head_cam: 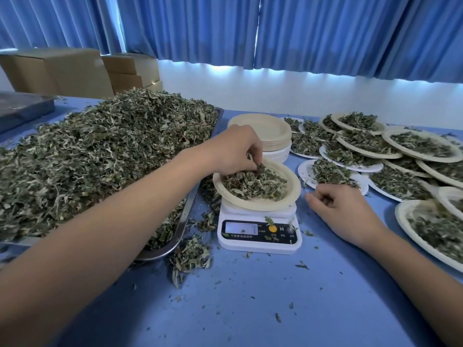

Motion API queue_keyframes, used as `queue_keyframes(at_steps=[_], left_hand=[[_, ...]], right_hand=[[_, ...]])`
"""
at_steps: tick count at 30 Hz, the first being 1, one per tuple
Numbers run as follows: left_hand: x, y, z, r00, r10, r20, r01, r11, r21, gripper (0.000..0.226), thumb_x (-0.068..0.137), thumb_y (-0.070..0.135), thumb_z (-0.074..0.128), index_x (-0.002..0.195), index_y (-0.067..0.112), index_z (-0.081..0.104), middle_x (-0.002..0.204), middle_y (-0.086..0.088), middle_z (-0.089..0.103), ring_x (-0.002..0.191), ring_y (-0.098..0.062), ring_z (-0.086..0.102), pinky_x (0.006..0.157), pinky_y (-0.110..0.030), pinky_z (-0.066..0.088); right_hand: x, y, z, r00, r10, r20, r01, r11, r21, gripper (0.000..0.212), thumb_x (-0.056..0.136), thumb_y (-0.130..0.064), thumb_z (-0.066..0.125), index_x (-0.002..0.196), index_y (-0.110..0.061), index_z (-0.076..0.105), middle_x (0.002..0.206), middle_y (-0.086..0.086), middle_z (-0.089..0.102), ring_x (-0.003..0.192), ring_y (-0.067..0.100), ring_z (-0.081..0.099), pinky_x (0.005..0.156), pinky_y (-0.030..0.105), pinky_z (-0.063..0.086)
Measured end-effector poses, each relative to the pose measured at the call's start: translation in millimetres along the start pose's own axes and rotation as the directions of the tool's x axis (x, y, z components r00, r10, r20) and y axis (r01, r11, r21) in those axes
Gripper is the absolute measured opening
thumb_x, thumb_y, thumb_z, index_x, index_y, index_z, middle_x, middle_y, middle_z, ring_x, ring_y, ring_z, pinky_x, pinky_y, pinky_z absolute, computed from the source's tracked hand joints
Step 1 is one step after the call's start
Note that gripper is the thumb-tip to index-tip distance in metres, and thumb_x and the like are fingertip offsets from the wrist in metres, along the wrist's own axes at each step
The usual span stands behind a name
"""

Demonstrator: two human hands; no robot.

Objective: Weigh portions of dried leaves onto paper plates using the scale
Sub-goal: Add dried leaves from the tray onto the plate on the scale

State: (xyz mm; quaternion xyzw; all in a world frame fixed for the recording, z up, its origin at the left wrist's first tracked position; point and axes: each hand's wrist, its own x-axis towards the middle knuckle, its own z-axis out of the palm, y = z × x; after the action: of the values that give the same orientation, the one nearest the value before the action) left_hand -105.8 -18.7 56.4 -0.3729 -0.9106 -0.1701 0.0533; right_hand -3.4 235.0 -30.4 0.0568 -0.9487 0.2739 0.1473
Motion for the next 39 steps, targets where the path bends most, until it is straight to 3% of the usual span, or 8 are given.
queue_keyframes(at_steps=[5,15,24,30,33,35,37,39], left_hand=[[-9,-6,-22,0.985,-0.029,-0.171,0.008,0.992,-0.124,0.009,0.081,0.014,0.08,0.088,0.019,0.079,0.073,0.024,0.065,0.064,0.019,0.054,0.062,0.0,0.036],[-25,-8,-24,0.981,-0.076,-0.178,0.006,0.931,-0.364,0.01,0.081,0.008,0.081,0.09,0.011,0.078,0.089,-0.002,0.077,0.08,-0.004,0.068,0.086,-0.03,0.057],[-31,-6,-37,0.954,-0.177,-0.244,0.024,0.851,-0.525,0.009,0.083,0.0,0.078,0.091,0.003,0.076,0.086,-0.014,0.074,0.065,-0.008,0.068,0.069,-0.025,0.061],[-39,-43,-66,0.917,-0.318,-0.239,0.308,0.948,-0.077,0.011,0.081,0.005,0.079,0.081,0.017,0.076,0.075,0.005,0.071,0.066,-0.005,0.064,0.059,-0.022,0.05],[-51,-70,-58,0.811,-0.57,0.13,0.569,0.821,0.054,0.006,0.083,0.001,0.076,0.084,0.006,0.074,0.082,-0.006,0.075,0.067,-0.013,0.071,0.056,-0.022,0.053],[-56,-78,-46,0.716,-0.624,0.314,0.584,0.781,0.22,0.013,0.084,0.007,0.077,0.096,0.004,0.074,0.094,-0.005,0.075,0.079,-0.019,0.072,0.076,-0.032,0.059],[-52,-79,-41,0.743,-0.61,0.275,0.535,0.788,0.304,0.022,0.088,0.015,0.076,0.109,0.012,0.073,0.11,0.004,0.066,0.102,-0.024,0.066,0.095,-0.041,0.052],[-43,-71,-41,0.836,-0.544,0.07,0.523,0.829,0.2,0.015,0.094,0.016,0.068,0.109,0.017,0.072,0.115,0.002,0.066,0.098,-0.022,0.065,0.088,-0.039,0.054]], right_hand=[[1,2,1,1.0,0.008,0.007,-0.008,1.0,0.008,0.042,0.1,-0.031,0.061,0.064,-0.013,0.051,0.048,-0.002,0.044,0.047,0.01,0.035,0.054,0.034,0.037],[1,3,1,1.0,0.004,0.01,-0.004,1.0,0.014,0.043,0.101,-0.03,0.061,0.062,-0.013,0.051,0.047,-0.003,0.043,0.045,0.009,0.036,0.052,0.03,0.035],[2,4,0,1.0,-0.006,0.007,0.006,1.0,0.019,0.042,0.101,-0.029,0.062,0.063,-0.011,0.054,0.045,-0.007,0.043,0.043,0.009,0.036,0.05,0.019,0.037],[0,2,-2,1.0,-0.011,0.012,0.011,1.0,0.018,0.042,0.1,-0.03,0.062,0.064,-0.011,0.054,0.045,-0.007,0.043,0.044,0.009,0.037,0.051,0.019,0.037],[0,2,-1,1.0,-0.005,0.013,0.005,1.0,0.016,0.041,0.1,-0.03,0.062,0.064,-0.013,0.055,0.045,-0.007,0.045,0.044,0.009,0.038,0.051,0.018,0.037],[0,2,-1,1.0,-0.003,0.013,0.003,1.0,0.019,0.041,0.1,-0.03,0.062,0.063,-0.015,0.054,0.045,-0.008,0.044,0.044,0.009,0.037,0.05,0.019,0.036],[0,2,-1,1.0,0.001,0.012,-0.001,1.0,0.009,0.041,0.1,-0.031,0.062,0.063,-0.016,0.054,0.045,-0.009,0.044,0.044,0.009,0.038,0.049,0.019,0.035],[0,2,1,1.0,0.011,-0.009,-0.011,1.0,0.007,0.041,0.101,-0.031,0.062,0.062,-0.018,0.055,0.046,-0.009,0.047,0.045,0.009,0.041,0.048,0.02,0.035]])
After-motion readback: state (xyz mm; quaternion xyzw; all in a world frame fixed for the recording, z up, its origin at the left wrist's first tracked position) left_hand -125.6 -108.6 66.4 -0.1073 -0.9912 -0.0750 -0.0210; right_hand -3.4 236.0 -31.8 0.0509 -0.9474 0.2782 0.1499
